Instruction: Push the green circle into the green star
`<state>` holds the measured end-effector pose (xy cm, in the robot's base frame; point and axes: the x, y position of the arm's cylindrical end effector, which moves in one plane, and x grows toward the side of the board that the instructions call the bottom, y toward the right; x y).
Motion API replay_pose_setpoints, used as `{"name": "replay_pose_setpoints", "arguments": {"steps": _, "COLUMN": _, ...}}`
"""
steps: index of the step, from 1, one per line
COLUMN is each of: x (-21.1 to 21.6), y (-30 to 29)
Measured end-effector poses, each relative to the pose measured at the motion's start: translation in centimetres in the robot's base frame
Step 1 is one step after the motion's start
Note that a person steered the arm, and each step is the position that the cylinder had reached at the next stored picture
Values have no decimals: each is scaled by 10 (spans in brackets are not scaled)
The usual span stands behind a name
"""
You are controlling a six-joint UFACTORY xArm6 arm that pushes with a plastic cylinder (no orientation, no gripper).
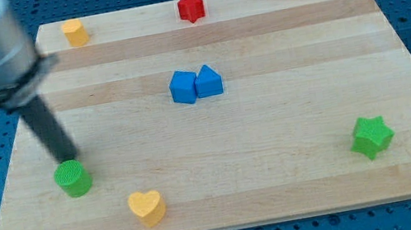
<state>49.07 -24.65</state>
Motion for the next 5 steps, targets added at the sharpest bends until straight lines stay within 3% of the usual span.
{"name": "replay_pose_setpoints", "arguments": {"steps": 1, "x": 39, "y": 6}}
{"name": "replay_pose_setpoints", "arguments": {"steps": 3, "x": 49, "y": 179}}
{"name": "replay_pose_setpoints", "arguments": {"steps": 4, "x": 58, "y": 154}}
{"name": "replay_pose_setpoints", "arguments": {"steps": 5, "x": 60, "y": 248}}
